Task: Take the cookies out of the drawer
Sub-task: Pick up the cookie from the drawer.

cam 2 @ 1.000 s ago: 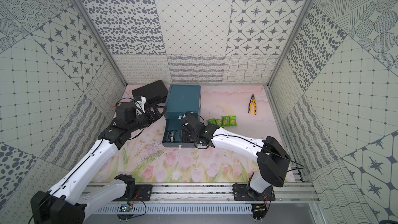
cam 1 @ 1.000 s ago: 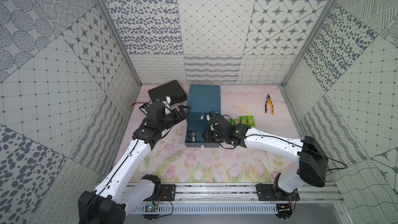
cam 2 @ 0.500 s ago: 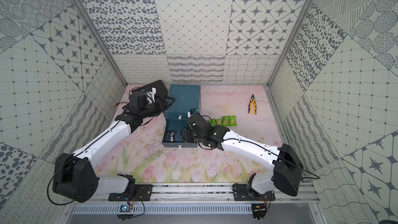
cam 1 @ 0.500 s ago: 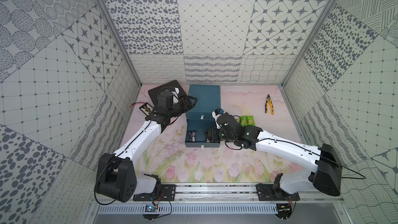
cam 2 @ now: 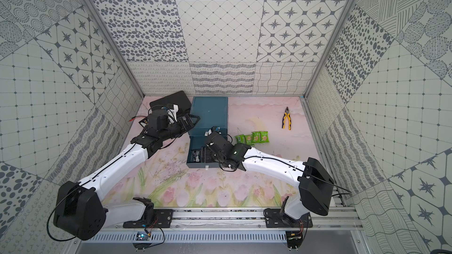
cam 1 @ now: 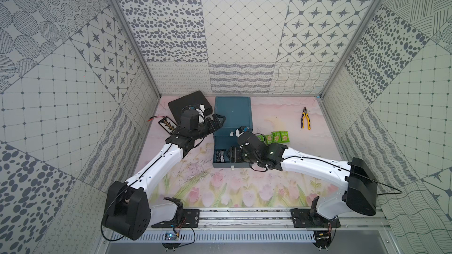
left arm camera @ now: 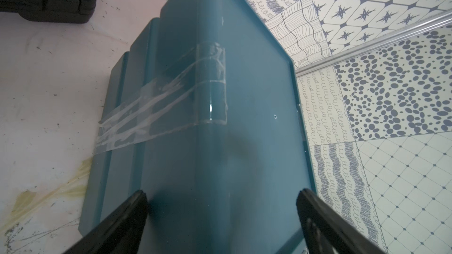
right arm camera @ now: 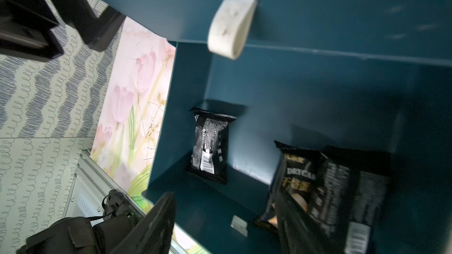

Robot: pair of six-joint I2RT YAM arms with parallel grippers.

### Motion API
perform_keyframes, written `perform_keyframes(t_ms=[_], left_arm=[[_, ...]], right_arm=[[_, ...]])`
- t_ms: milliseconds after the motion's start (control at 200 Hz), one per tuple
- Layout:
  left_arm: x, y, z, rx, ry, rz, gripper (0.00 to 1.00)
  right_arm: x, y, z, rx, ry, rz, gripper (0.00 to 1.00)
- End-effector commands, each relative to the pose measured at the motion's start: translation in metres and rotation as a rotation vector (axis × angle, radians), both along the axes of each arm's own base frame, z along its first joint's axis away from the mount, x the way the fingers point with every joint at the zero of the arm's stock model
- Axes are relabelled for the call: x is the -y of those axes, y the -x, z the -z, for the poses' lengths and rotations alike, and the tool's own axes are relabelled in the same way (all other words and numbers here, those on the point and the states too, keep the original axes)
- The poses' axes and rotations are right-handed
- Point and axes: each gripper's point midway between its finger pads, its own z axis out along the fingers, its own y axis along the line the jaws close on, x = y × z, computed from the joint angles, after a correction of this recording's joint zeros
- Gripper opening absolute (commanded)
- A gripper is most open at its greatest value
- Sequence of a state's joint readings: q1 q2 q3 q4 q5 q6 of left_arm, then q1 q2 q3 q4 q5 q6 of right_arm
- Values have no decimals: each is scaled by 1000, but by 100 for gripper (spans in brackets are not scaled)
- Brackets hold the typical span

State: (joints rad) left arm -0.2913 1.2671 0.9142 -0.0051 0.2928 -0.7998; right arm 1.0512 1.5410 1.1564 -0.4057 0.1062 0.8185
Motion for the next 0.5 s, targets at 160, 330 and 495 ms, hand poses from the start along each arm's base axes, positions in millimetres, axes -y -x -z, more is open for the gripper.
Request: perform_keyframes(t_ms=[160, 330, 495], left_arm=[[10, 15, -16, 39, 42, 34, 99], [7, 16, -14, 41, 7, 34, 99], [10, 16, -12, 34, 17, 44, 99]], right_arm=[[-21, -5, 9, -13, 7, 21, 69], [-25, -8, 25, -24, 46, -7, 69], [-33, -8, 31, -39, 53, -46, 68]])
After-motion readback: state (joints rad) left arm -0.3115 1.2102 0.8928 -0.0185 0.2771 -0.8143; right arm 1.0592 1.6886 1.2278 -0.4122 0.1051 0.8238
